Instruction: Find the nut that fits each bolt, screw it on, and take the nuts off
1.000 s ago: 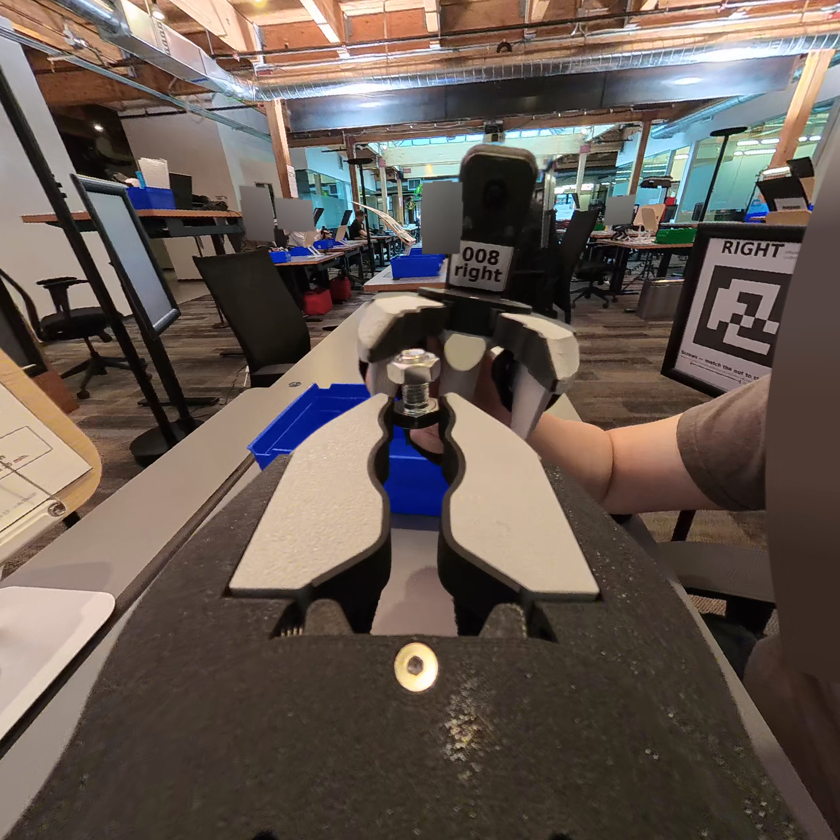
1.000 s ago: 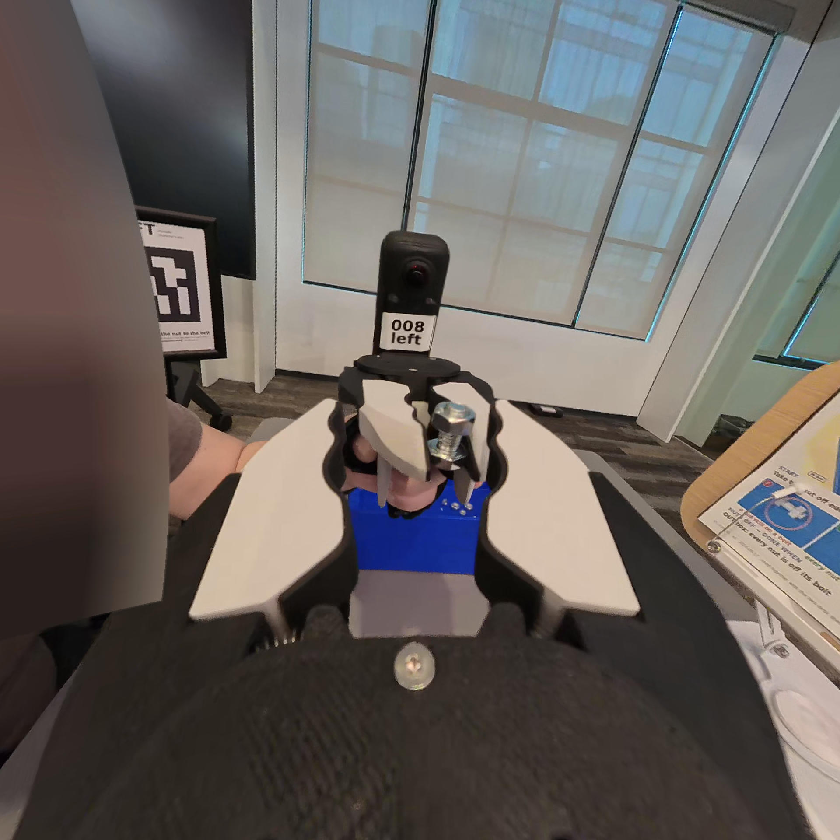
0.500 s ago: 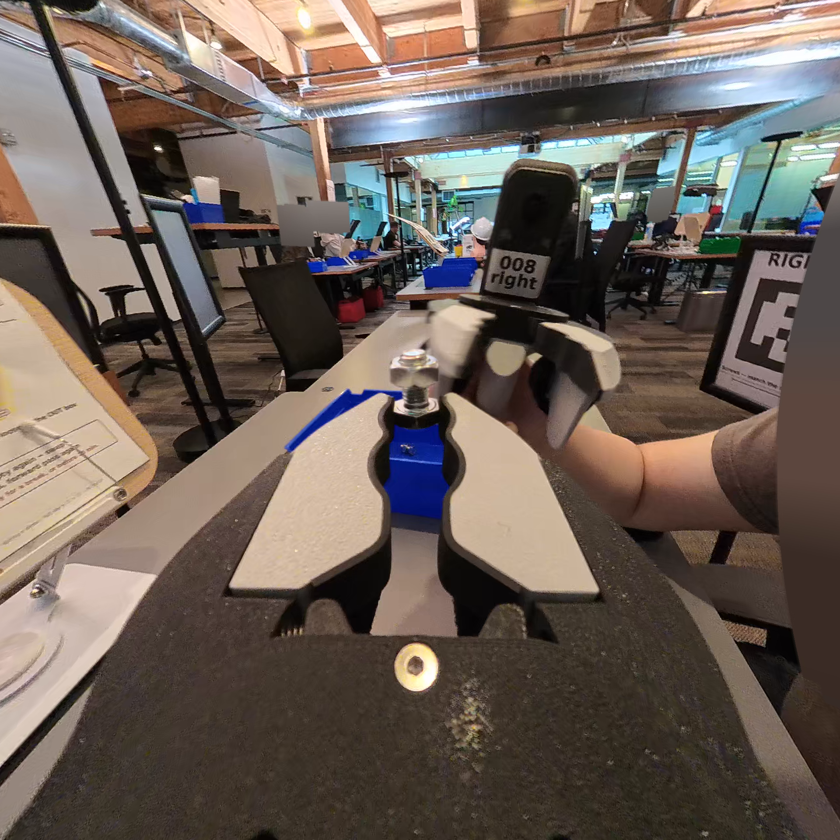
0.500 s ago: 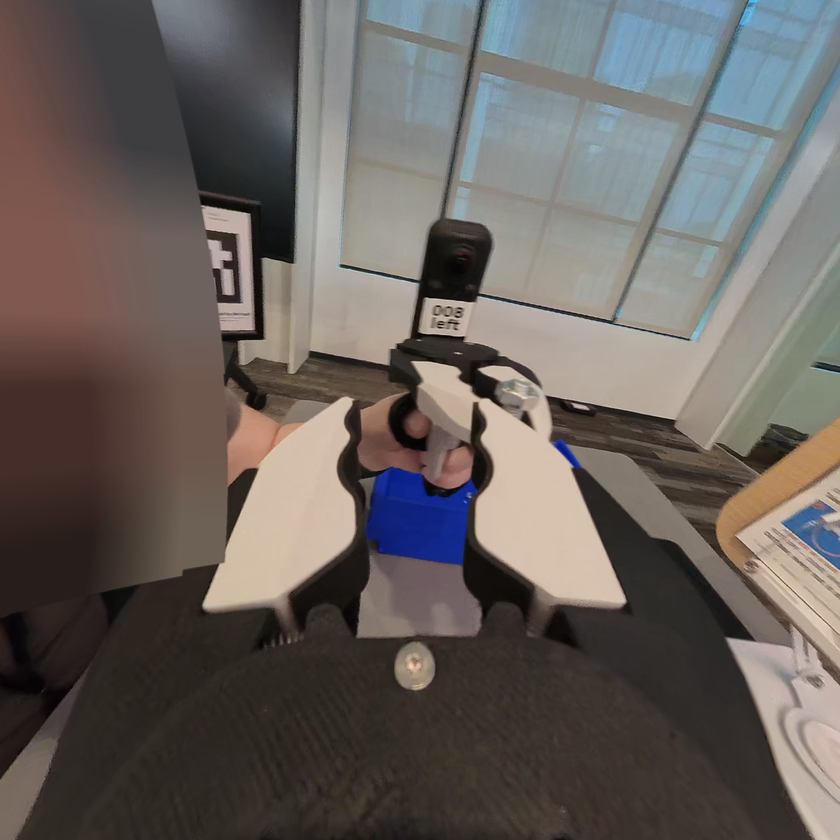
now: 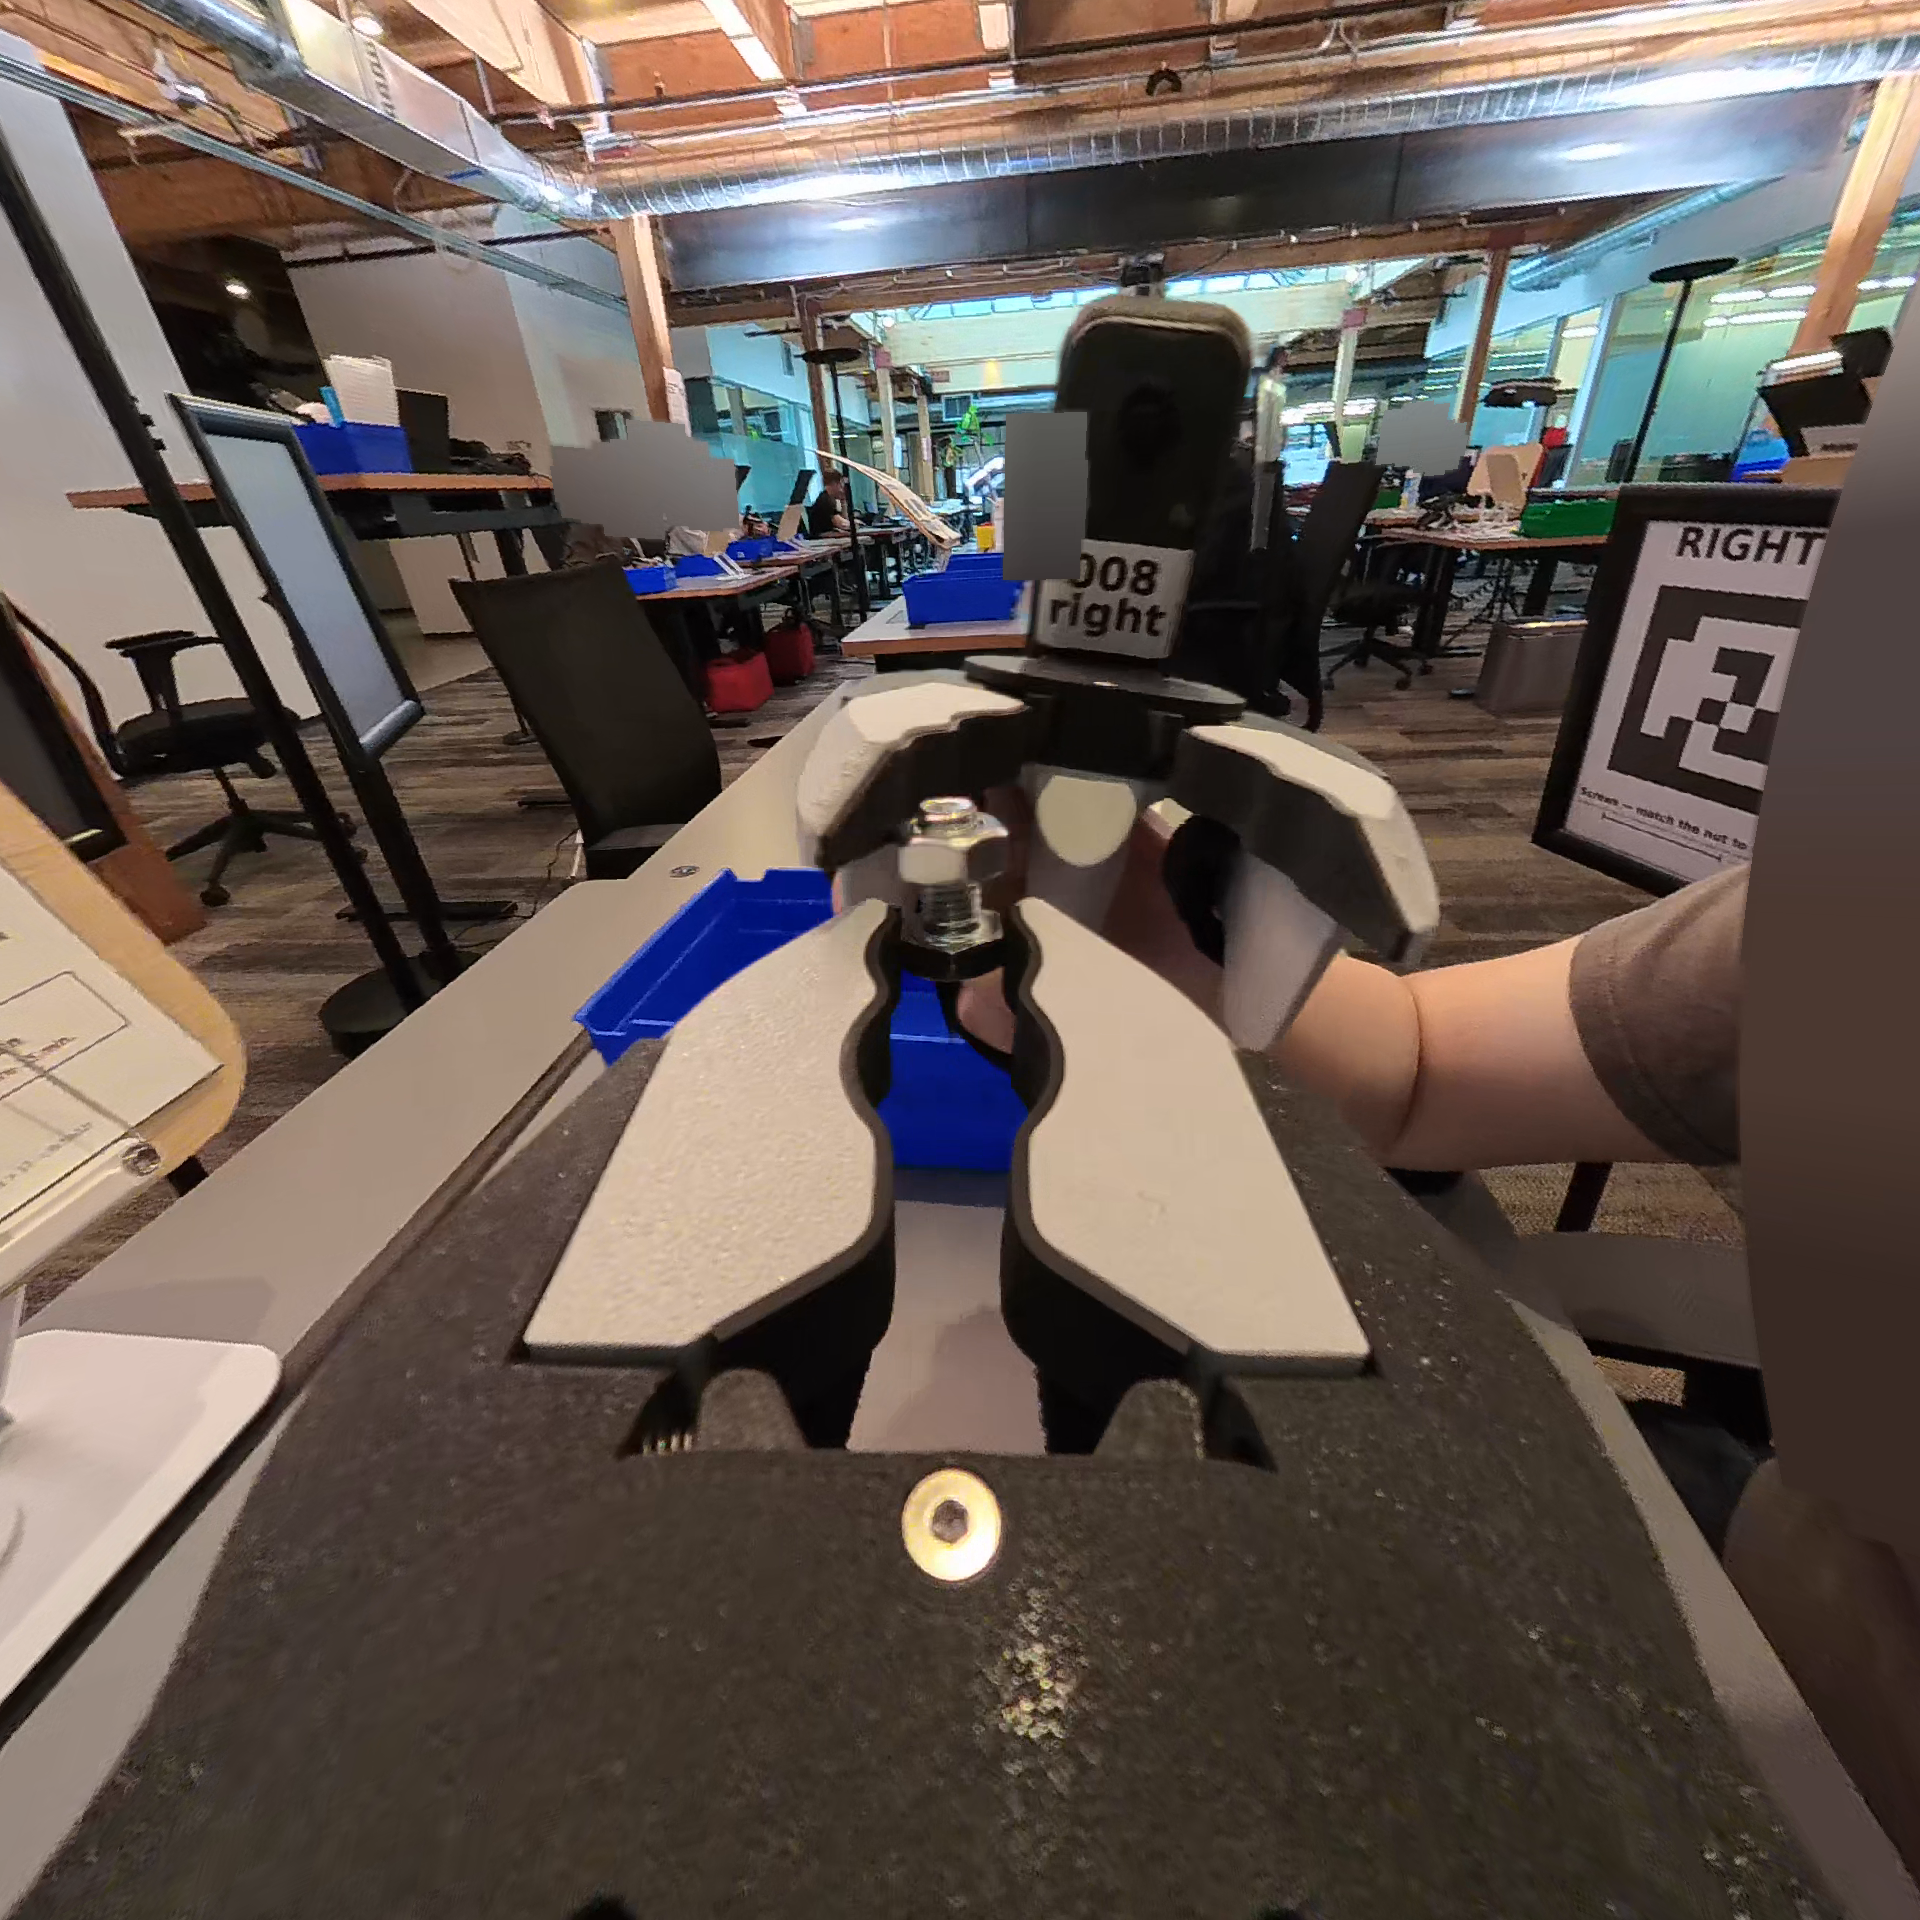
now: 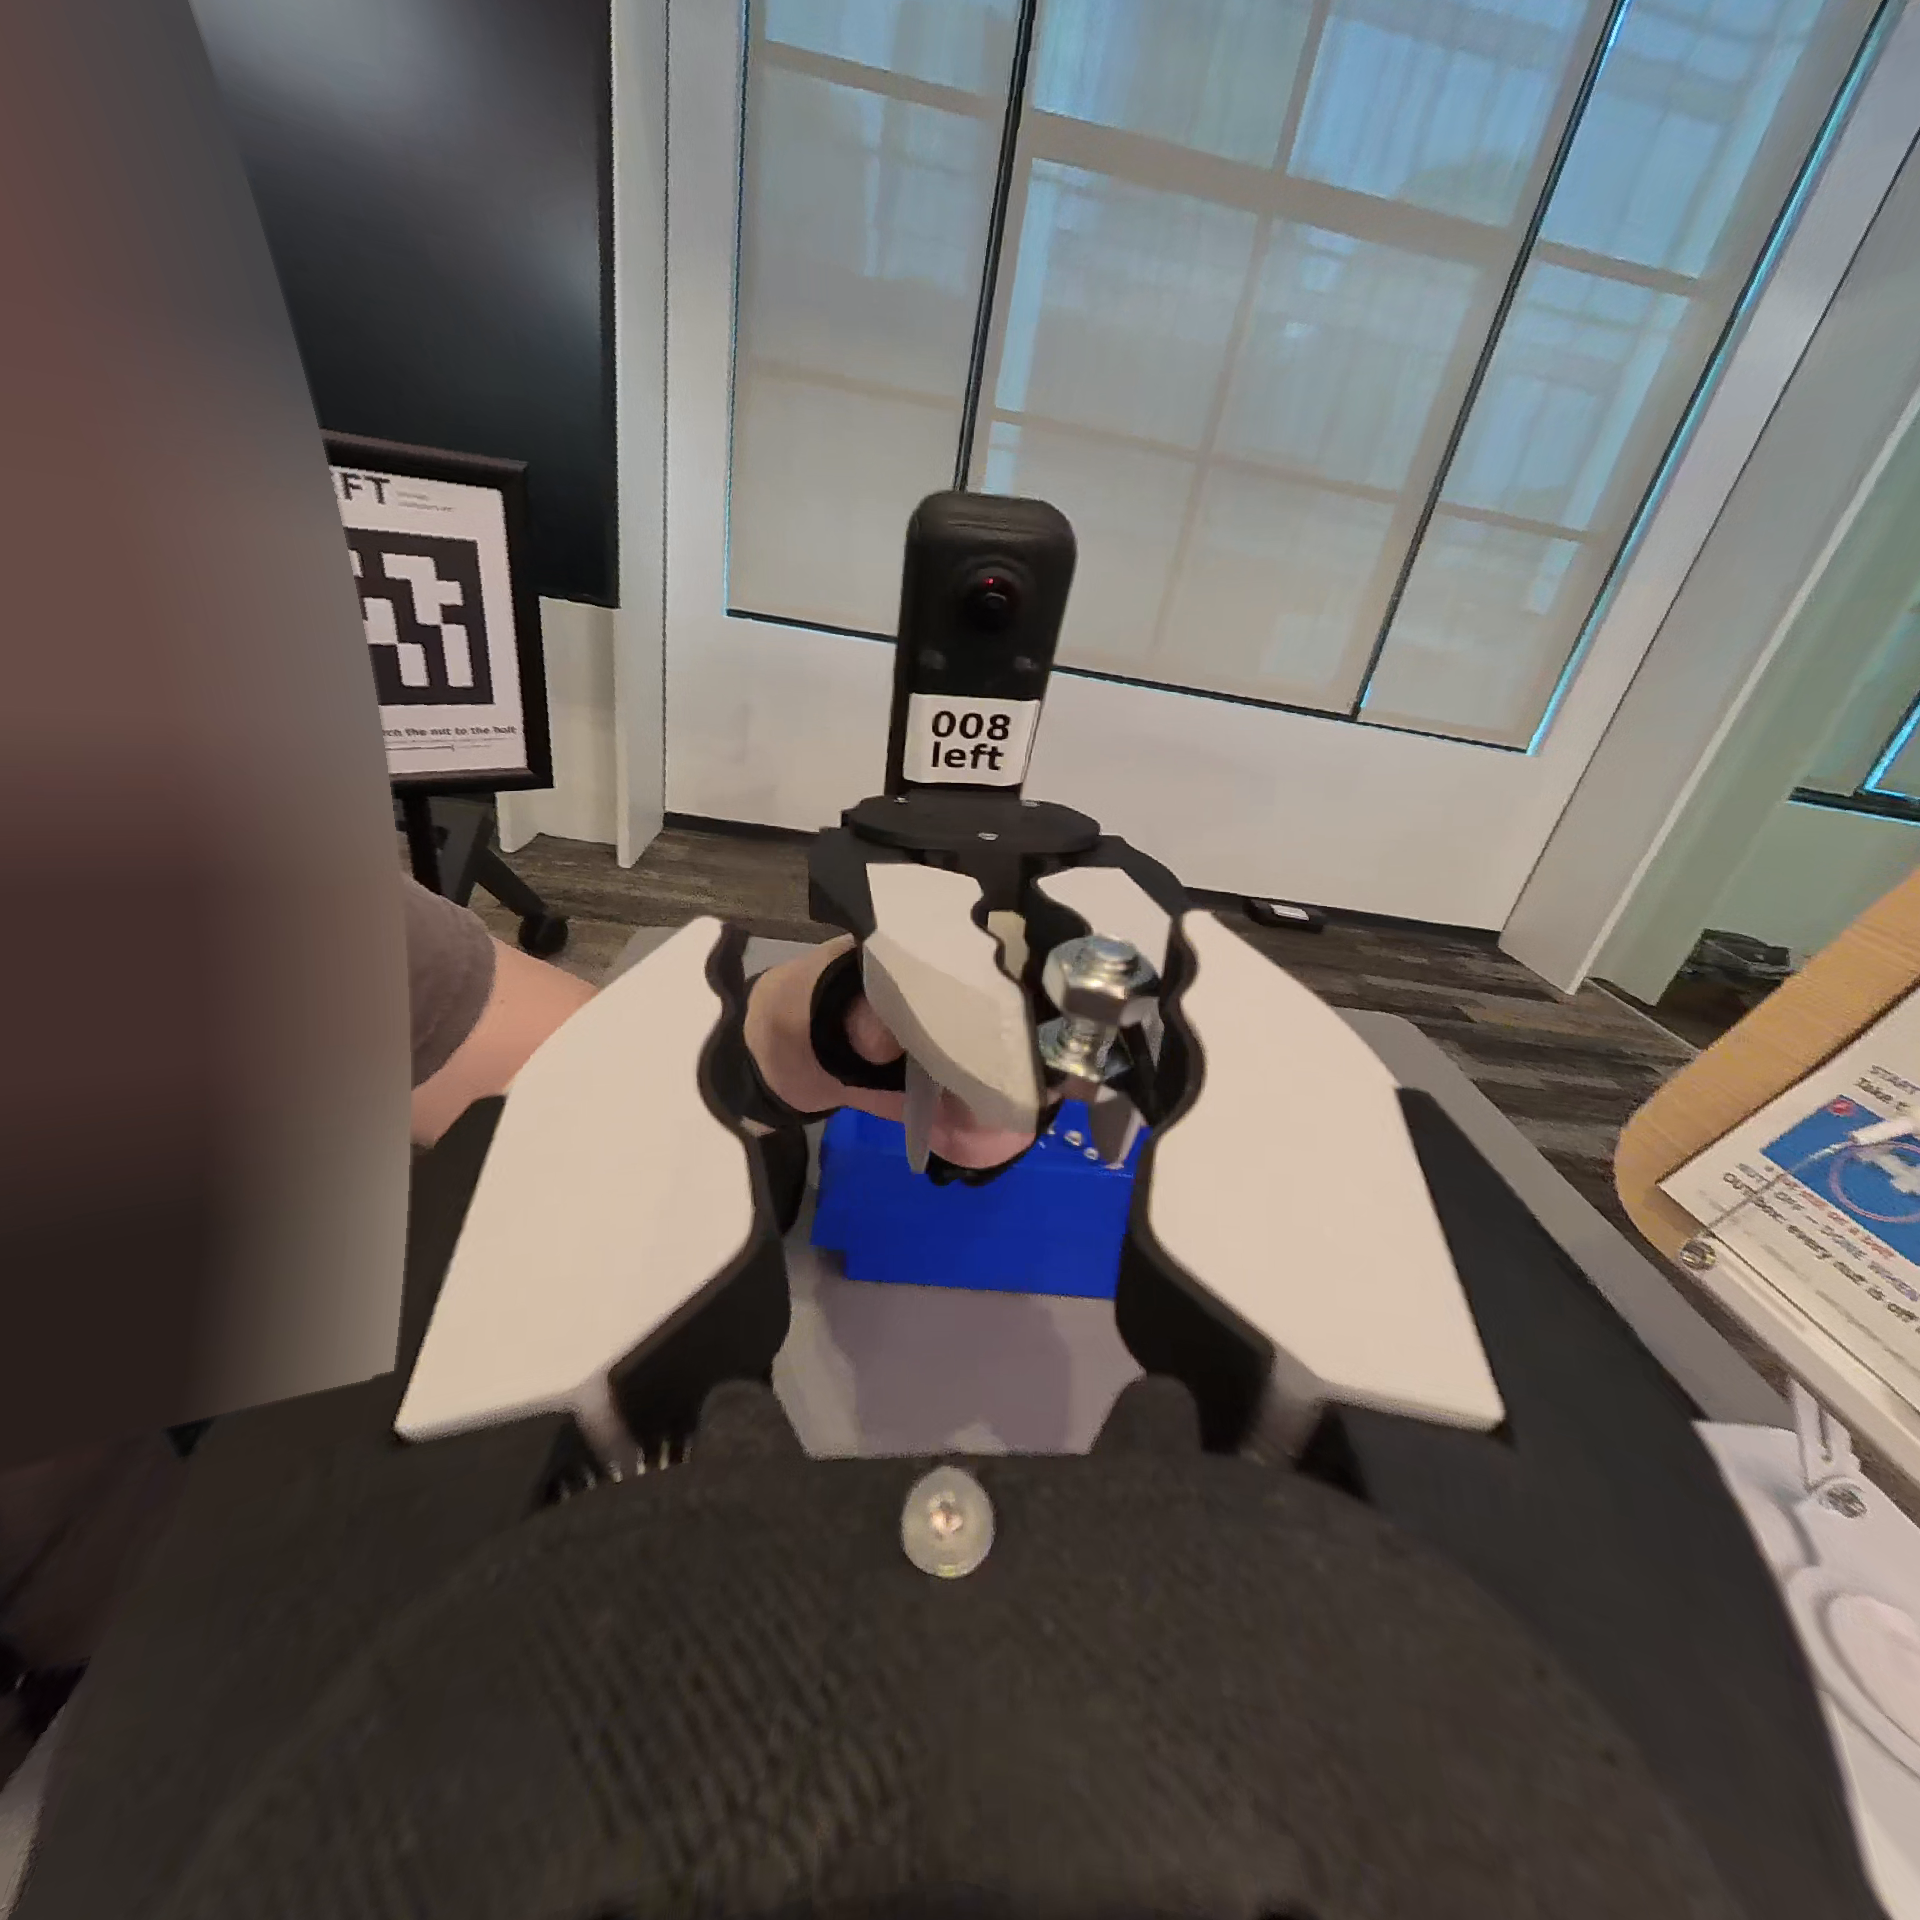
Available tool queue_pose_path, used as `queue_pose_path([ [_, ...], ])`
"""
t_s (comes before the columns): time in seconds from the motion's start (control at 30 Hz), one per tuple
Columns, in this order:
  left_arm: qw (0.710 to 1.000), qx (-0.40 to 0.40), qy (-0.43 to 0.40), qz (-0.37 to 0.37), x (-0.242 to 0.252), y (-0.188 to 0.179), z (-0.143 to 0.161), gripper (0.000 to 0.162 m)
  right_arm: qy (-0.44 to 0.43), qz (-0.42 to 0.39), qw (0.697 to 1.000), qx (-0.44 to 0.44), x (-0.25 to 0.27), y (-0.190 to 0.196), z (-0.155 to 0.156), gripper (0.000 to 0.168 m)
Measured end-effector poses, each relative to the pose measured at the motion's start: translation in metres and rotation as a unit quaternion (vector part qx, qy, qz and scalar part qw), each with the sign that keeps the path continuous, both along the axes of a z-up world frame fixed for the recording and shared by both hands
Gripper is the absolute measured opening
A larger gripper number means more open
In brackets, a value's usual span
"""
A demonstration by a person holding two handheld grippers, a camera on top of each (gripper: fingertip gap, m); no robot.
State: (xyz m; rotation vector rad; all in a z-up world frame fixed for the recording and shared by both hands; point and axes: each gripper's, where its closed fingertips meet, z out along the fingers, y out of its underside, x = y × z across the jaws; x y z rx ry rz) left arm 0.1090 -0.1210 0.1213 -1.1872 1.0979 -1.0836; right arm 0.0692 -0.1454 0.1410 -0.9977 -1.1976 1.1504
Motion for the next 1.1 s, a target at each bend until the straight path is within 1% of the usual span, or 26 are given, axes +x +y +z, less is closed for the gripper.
queue_pose_path([
  [0.1, 1.000, -0.001, -0.011, 0.021, -0.009, 0.007, 0.006, 0.018, -0.004, -0.013, 1.000, 0.009, 0.007, 0.003, 0.003, 0.073],
  [0.17, 0.999, -0.006, -0.027, 0.035, -0.016, 0.013, 0.011, 0.018, 0.002, 0.001, 1.000, 0.010, 0.013, 0.000, 0.007, 0.053],
  [0.23, 0.999, -0.016, -0.030, 0.024, -0.017, 0.013, 0.012, 0.018, 0.009, -0.007, 1.000, 0.001, 0.015, 0.004, 0.010, 0.057],
  [0.3, 0.999, -0.018, -0.029, 0.004, -0.012, 0.007, 0.010, 0.018, 0.015, -0.034, 0.999, 0.002, 0.013, 0.012, 0.009, 0.068],
  [0.33, 1.000, -0.016, -0.022, -0.006, -0.008, 0.002, 0.007, 0.018, 0.011, -0.036, 0.999, 0.004, 0.010, 0.012, 0.006, 0.071],
  [0.4, 1.000, -0.008, -0.008, -0.004, -0.001, 0.000, 0.002, 0.018, -0.009, -0.019, 1.000, 0.004, 0.002, 0.006, -0.002, 0.072],
  [0.43, 1.000, -0.006, -0.006, 0.002, 0.000, 0.001, 0.001, 0.018, -0.015, -0.015, 1.000, 0.007, 0.000, 0.004, -0.004, 0.075],
  [0.47, 1.000, -0.006, -0.011, 0.007, -0.002, 0.003, 0.003, 0.018, -0.016, -0.021, 1.000, 0.016, -0.001, 0.004, -0.004, 0.075],
  [0.53, 0.999, -0.013, -0.028, 0.011, -0.010, 0.007, 0.009, 0.018, -0.009, -0.035, 0.999, 0.032, 0.005, 0.006, 0.001, 0.067],
  [0.57, 0.999, -0.019, -0.034, 0.015, -0.014, 0.009, 0.012, 0.018, -0.004, -0.027, 0.999, 0.034, 0.010, 0.004, 0.005, 0.050],
  [0.6, 0.999, -0.021, -0.037, 0.021, -0.018, 0.013, 0.013, 0.018, 0.005, -0.010, 1.000, 0.027, 0.015, 0.000, 0.009, 0.043],
  [0.63, 0.999, -0.019, -0.038, 0.019, -0.019, 0.013, 0.014, 0.018, 0.019, -0.003, 1.000, 0.010, 0.020, 0.001, 0.015, 0.044],
  [0.7, 0.999, -0.016, -0.037, 0.006, -0.017, 0.007, 0.014, 0.018, 0.036, -0.020, 0.999, -0.024, 0.025, 0.013, 0.019, 0.044],
  [0.77, 1.000, -0.004, -0.020, 0.003, -0.011, 0.003, 0.010, 0.018, 0.029, -0.032, 0.998, -0.039, 0.024, 0.022, 0.013, 0.044],
  [0.83, 1.000, 0.003, -0.008, 0.000, -0.006, -0.001, 0.006, 0.018, 0.023, -0.028, 0.998, -0.054, 0.020, 0.025, 0.009, 0.043],
  [0.97, 1.000, -0.003, -0.004, -0.011, -0.004, -0.003, 0.004, 0.018, 0.006, -0.024, 0.998, -0.060, 0.015, 0.026, 0.001, 0.034],
  [1.03, 1.000, -0.002, 0.000, -0.012, -0.003, -0.003, 0.002, 0.018, 0.010, -0.021, 0.998, -0.055, 0.015, 0.024, 0.001, 0.025],
  [1.1, 1.000, -0.003, 0.000, -0.021, -0.002, -0.006, 0.002, 0.018, 0.009, -0.014, 0.998, -0.054, 0.015, 0.023, 0.001, 0.022],
])
